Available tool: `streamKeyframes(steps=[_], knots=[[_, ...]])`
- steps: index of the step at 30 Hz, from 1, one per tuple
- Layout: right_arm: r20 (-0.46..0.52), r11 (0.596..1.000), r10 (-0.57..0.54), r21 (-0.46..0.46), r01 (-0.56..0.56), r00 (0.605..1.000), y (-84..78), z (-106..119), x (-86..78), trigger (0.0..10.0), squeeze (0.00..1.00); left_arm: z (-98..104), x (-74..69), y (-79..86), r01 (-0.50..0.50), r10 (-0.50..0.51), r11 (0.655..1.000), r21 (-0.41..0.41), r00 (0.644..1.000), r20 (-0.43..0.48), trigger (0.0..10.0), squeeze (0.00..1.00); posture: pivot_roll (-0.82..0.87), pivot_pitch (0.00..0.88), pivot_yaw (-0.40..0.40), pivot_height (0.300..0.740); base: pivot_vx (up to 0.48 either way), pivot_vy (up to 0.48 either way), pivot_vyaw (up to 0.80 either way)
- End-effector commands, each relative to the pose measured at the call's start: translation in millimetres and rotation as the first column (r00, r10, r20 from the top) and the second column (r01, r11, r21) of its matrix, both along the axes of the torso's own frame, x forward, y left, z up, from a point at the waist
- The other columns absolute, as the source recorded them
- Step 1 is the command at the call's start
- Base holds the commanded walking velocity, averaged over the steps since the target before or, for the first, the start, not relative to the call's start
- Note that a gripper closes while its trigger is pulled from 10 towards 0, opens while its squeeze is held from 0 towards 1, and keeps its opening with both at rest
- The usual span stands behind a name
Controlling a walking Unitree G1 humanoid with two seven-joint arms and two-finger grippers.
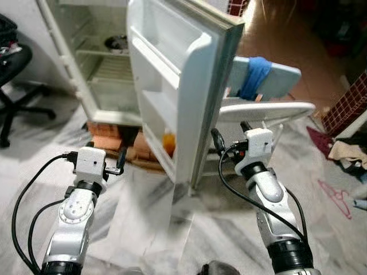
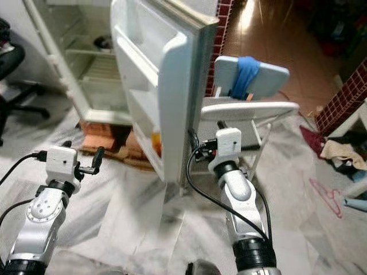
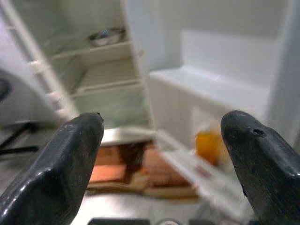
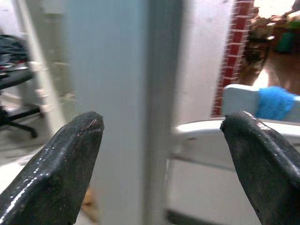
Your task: Restocking fridge
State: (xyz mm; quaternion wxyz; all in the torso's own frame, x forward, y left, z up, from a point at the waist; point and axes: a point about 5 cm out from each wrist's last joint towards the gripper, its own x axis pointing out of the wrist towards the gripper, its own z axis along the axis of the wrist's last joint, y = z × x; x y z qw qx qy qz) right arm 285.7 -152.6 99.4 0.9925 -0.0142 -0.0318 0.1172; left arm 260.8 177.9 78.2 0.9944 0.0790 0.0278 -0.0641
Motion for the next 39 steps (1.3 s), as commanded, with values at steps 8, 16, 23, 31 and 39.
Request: streamKeyframes(steps=[8,16,23,31,39], knots=[[0.013,1.000,0.012,0.004,-0.012,1.000,4.1,3,4.1,10.0,0.00,-3,-3.1,11.0,-0.087,0.084,0.992,-0.093,0.996,-0.039,10.0,0.00,0.06,0.041,-0.028,0.740,0.144,0.000,0.00],[0.015,0.999,0.041,0.014,-0.041,0.999,-1.2,6,11.5,10.0,0.00,-15,-11.7,34.7,-0.201,0.177,0.962,-0.186,0.975,-0.136,10.0,0.00,0.08,0.049,-0.039,0.740,0.000,0.000,0.00],[0.061,0.997,0.076,0.001,-0.076,0.995,4.6,21,32.9,10.0,0.00,-22,-27.5,33.3,-0.152,0.129,0.979,-0.133,0.978,-0.163,10.0,0.00,0.10,0.051,-0.044,0.740,0.000,0.000,0.62],[0.079,0.994,0.106,-0.015,-0.105,0.991,13.8,33,51.4,10.0,0.00,-26,-33.9,28.2,-0.059,0.034,0.990,-0.125,0.981,-0.191,10.0,0.00,0.10,0.051,-0.042,0.740,0.000,0.000,0.00],[0.143,0.792,0.483,0.351,-0.500,0.864,60.8,68,32.8,10.0,0.00,-26,-33.5,25.9,-0.031,0.009,0.993,-0.110,0.981,-0.195,10.0,0.00,0.10,0.055,-0.039,0.740,0.000,0.000,0.00]])
